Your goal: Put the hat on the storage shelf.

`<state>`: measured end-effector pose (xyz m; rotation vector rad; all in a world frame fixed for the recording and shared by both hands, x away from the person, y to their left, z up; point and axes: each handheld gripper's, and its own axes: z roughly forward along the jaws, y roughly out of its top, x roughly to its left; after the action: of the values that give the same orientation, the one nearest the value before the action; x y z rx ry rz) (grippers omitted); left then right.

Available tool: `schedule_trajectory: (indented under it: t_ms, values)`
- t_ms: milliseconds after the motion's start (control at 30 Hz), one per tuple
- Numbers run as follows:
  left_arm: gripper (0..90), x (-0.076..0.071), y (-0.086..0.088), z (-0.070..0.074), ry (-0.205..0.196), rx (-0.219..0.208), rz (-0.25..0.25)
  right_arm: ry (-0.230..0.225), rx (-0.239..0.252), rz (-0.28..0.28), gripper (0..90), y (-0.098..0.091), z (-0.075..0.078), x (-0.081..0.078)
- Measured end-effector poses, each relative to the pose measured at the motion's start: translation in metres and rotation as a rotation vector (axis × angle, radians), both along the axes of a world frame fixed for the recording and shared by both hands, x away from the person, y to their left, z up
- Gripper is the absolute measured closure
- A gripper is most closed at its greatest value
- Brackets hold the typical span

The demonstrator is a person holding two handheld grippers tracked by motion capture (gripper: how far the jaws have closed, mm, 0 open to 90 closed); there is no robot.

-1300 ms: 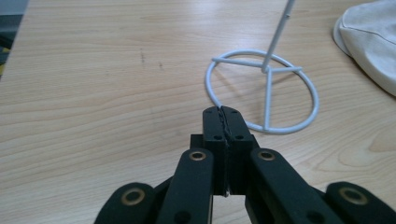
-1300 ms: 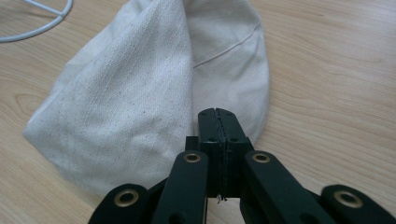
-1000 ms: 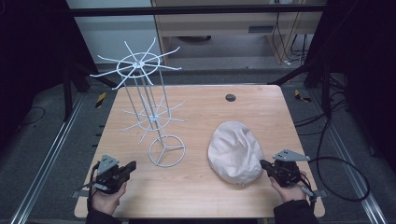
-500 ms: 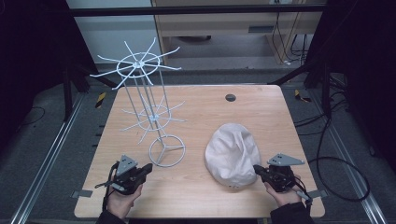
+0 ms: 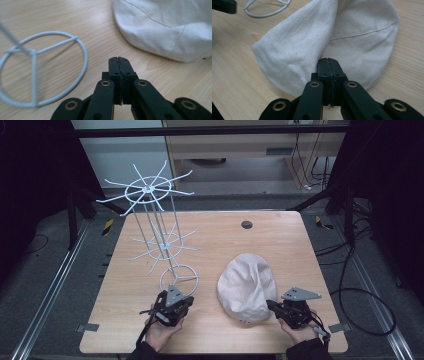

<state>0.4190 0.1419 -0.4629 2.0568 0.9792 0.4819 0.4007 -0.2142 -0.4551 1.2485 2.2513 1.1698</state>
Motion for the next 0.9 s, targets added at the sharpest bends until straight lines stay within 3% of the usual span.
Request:
schedule_trajectory:
  t_ms: [133, 200, 433, 733, 900]
  values:
    - [89.6, 0.005, -0.017, -0.004, 0.006, -0.006, -0.014, -0.005, 0.0, 0.006, 89.7, 0.001, -0.001, 0.0]
    - [89.6, 0.011, -0.031, -0.008, 0.014, 0.011, -0.027, -0.004, 0.004, 0.006, 89.7, 0.001, -0.001, -0.001]
    - [89.7, 0.016, -0.054, -0.018, 0.034, -0.001, -0.041, 0.001, 0.017, 0.009, 89.7, 0.003, -0.002, -0.001]
    - [89.7, 0.024, -0.071, -0.027, 0.055, 0.03, -0.055, 0.009, 0.044, 0.01, 89.6, 0.005, -0.003, -0.001]
    - [89.7, 0.035, -0.075, -0.029, 0.067, 0.02, -0.048, 0.002, 0.051, 0.015, 89.7, 0.009, -0.003, -0.001]
